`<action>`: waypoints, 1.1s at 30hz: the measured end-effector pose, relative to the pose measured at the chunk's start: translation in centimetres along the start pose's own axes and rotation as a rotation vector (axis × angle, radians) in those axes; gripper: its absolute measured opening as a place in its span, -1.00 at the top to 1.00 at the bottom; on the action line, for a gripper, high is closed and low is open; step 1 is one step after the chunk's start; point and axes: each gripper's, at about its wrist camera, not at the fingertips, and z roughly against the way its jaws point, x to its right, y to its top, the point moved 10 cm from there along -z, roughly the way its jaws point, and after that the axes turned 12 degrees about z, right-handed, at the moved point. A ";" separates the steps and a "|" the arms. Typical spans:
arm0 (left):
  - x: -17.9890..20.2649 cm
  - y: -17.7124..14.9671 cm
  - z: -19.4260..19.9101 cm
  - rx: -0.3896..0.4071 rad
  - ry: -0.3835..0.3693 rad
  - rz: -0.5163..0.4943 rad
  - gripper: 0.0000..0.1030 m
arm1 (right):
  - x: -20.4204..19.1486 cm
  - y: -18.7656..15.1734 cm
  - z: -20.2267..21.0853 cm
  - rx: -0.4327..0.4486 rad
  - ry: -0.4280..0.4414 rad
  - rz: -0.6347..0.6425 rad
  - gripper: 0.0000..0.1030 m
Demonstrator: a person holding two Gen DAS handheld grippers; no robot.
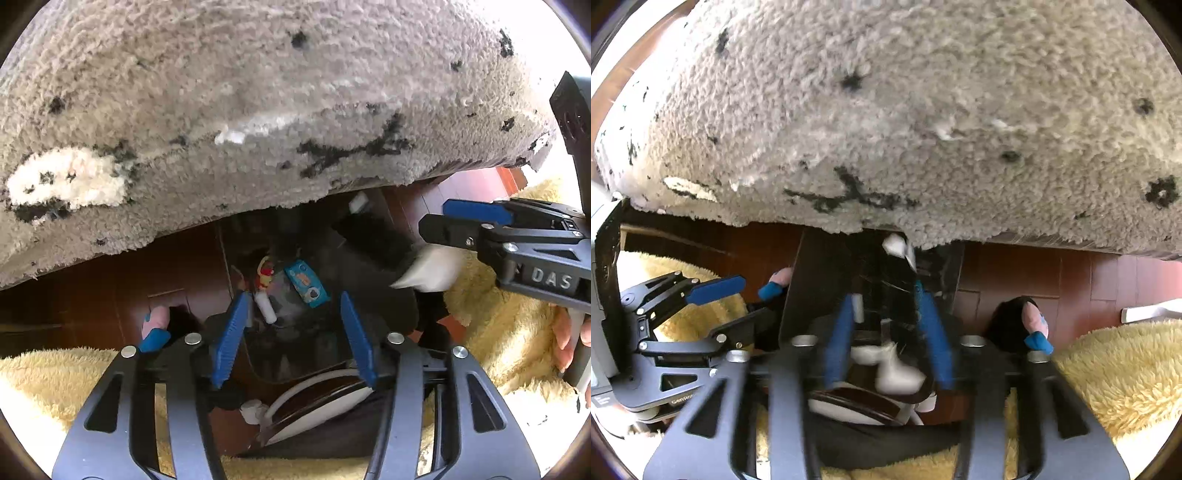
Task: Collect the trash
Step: 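Lower both items below the bed edge and open both tools over the bin, then move both tools back over the bed toward the remaining items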
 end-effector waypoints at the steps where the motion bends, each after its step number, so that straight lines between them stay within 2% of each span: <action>1: 0.0 0.1 0.1 0.003 0.001 0.001 -0.05 | 0.1 0.0 0.1 0.004 -0.005 -0.002 0.06; 3: 0.0 0.3 0.6 0.016 -0.001 0.004 -0.15 | 0.6 0.1 0.7 0.016 -0.018 -0.012 -0.05; 4: 0.1 0.5 1.0 0.023 -0.004 0.006 -0.25 | 1.0 0.1 1.2 0.030 -0.027 -0.016 -0.20; 6: 0.3 1.1 1.9 0.041 -0.008 0.006 -0.38 | 1.2 0.5 2.3 0.059 -0.043 -0.014 -0.33; 8: 0.8 1.5 3.0 0.059 -0.021 -0.004 -0.42 | 1.3 0.9 3.6 0.093 -0.061 -0.006 -0.53; 10: 1.1 2.2 4.3 0.082 -0.030 -0.014 -0.43 | 1.5 1.6 5.2 0.136 -0.083 0.012 -0.55; 13: 1.4 3.6 6.9 0.134 -0.039 -0.022 -0.46 | 2.0 3.0 8.4 0.211 -0.163 0.045 -0.55; 20: 1.6 7.7 15.1 0.320 -0.034 -0.071 -0.50 | 3.3 6.2 15.7 0.392 -0.240 0.049 -0.60; 24: 0.6 10.8 18.3 0.397 0.019 -0.082 -0.53 | 4.8 8.4 19.2 0.472 -0.293 0.042 -0.60; 27: 0.6 13.0 19.4 0.432 0.050 -0.078 -0.53 | 5.8 10.8 20.9 0.514 -0.326 0.028 -0.62; 33: 0.0 17.9 19.0 0.441 0.044 -0.045 -0.53 | 8.5 16.6 21.9 0.538 -0.360 0.004 -0.62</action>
